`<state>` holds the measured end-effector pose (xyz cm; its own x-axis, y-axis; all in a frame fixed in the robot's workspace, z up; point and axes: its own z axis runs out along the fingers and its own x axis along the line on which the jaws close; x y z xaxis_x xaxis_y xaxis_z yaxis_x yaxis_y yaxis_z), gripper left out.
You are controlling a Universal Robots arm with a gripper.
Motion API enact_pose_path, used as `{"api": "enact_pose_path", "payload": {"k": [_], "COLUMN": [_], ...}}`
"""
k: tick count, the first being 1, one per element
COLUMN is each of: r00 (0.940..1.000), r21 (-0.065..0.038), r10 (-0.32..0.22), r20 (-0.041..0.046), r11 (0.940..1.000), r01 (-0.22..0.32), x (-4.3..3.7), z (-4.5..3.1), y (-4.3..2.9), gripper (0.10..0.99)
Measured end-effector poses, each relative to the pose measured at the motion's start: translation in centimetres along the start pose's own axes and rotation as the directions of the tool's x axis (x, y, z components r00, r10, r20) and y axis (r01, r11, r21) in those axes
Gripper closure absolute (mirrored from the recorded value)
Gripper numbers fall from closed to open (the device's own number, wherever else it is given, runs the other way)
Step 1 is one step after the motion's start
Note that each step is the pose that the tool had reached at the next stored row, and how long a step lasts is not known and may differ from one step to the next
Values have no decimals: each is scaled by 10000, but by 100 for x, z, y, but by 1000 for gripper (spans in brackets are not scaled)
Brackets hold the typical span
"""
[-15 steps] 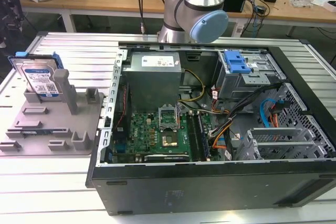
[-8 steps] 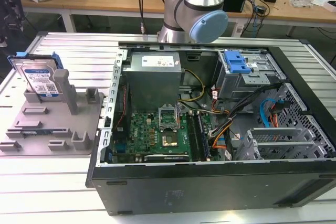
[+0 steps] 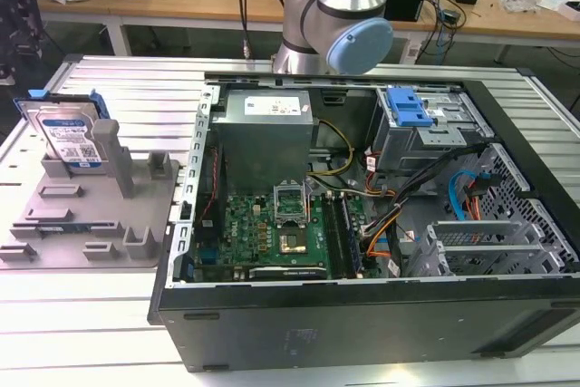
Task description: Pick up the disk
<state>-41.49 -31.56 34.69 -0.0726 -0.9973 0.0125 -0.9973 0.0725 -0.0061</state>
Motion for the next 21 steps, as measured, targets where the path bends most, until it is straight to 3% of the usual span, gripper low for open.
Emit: {"api": "enact_pose_path", "payload": {"k": [21], "r00": [10000], "r21": [-1], "r10": [-26], "r20": [0], "r11": [10000], "r01": [26], "x": [-19], "z": [126], "y": [28], "gripper": [545]}}
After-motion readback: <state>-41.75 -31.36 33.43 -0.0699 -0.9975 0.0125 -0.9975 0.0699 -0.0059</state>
